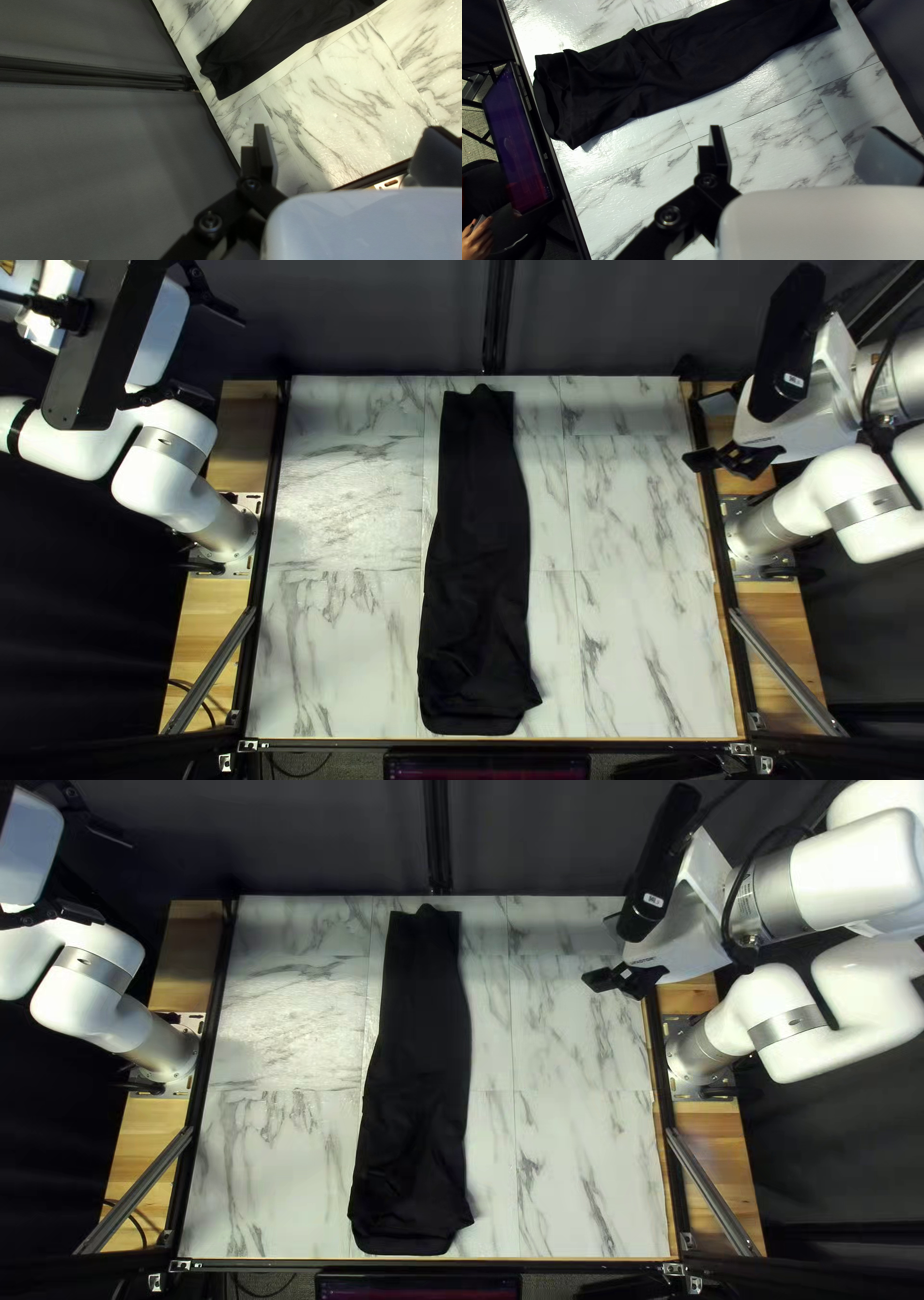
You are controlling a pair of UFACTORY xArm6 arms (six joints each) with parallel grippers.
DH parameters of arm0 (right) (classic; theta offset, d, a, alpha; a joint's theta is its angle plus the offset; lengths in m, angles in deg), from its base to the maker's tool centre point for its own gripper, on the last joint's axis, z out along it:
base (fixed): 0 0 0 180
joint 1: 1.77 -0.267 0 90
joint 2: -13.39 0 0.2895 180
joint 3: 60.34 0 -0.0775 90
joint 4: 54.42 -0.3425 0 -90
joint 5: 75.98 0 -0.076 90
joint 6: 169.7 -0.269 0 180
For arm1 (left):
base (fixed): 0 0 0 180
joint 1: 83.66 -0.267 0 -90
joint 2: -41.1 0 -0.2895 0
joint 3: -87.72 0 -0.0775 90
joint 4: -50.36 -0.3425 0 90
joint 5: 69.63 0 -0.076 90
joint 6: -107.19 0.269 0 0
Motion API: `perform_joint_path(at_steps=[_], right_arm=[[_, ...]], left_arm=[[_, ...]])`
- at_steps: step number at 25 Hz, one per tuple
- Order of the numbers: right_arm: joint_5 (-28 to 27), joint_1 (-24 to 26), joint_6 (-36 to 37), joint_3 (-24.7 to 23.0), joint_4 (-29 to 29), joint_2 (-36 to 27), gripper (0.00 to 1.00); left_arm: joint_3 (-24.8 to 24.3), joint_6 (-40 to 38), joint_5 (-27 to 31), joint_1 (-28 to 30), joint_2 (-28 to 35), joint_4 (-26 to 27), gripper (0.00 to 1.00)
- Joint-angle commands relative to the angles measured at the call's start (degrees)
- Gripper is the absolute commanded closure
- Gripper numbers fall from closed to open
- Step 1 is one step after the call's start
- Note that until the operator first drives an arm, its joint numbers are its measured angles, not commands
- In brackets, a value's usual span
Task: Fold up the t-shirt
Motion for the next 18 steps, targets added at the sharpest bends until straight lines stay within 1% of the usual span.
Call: perform_joint_path(at_steps=[1,3,4,6,7,8,10,12,13,14,15,17,18], right_arm=[[0.0,0.0,0.0,0.0,0.0,0.0,0.00],[0.0,0.0,0.0,0.0,0.0,0.0,0.00],[0.0,0.0,0.0,0.0,0.0,0.0,0.00],[0.0,0.0,0.0,0.0,0.0,0.0,0.00],[0.0,0.0,0.0,0.0,0.0,0.0,0.00],[0.0,0.0,0.0,0.0,0.0,0.0,0.00],[0.0,0.0,0.0,0.0,0.0,0.0,0.00],[0.0,0.0,0.0,0.0,0.0,0.0,0.00],[0.0,0.0,0.0,0.0,0.0,0.0,0.00],[0.0,0.0,0.0,0.0,0.0,0.0,0.00],[0.0,0.0,0.0,0.0,0.0,0.0,0.00],[0.0,0.0,0.0,0.0,0.0,0.0,0.00],[0.0,0.0,0.0,0.0,0.0,0.0,0.00]], left_arm=[[0.0,0.0,0.0,0.0,0.0,0.0,0.00],[0.0,0.0,0.0,0.0,0.0,0.0,0.00],[-0.3,1.0,-0.4,-1.8,0.4,1.7,0.00],[-0.8,3.3,-5.0,-6.0,-5.0,4.7,0.00],[-0.9,3.6,-6.4,-6.7,-6.8,5.4,0.00],[-1.6,3.1,-9.6,-6.9,-10.3,6.1,0.00],[-3.2,2.5,-14.6,-7.5,-14.9,6.9,0.00],[-5.0,1.7,-18.7,-8.0,-18.3,7.3,0.00],[-6.5,0.3,-21.8,-7.8,-20.8,7.2,0.00],[-6.9,-0.4,-22.6,-7.6,-21.7,7.0,0.00],[-8.8,-2.9,-26.1,-6.5,-24.0,6.4,0.00],[-10.5,-7.7,-28.9,-4.2,-26.9,4.5,0.00],[-11.7,-12.2,-31.2,-1.9,-29.6,2.7,0.00]])
